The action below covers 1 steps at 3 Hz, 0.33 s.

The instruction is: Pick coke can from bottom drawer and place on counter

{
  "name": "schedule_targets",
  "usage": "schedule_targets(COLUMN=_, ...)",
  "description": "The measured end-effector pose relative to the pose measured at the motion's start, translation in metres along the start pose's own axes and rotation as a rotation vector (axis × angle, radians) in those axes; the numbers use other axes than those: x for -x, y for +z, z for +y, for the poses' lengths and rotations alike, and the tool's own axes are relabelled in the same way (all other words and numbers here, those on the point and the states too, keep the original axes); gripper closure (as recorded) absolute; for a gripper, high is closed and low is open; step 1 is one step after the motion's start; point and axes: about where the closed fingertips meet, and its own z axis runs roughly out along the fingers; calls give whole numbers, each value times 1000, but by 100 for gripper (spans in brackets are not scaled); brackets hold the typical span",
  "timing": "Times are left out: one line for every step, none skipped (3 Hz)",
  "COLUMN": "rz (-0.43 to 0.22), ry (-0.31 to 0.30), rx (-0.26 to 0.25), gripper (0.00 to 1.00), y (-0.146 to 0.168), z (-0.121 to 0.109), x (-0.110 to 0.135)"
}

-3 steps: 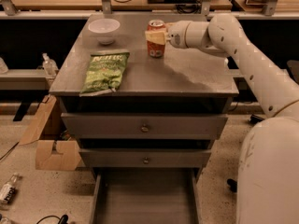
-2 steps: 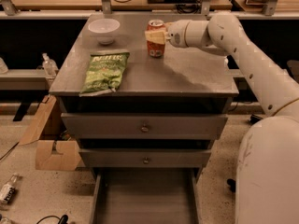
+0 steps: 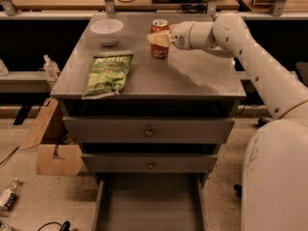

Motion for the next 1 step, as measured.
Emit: schedule_targets(rz=0, ry=1, rx=3, gripper=0, y=2, z=1, x=0)
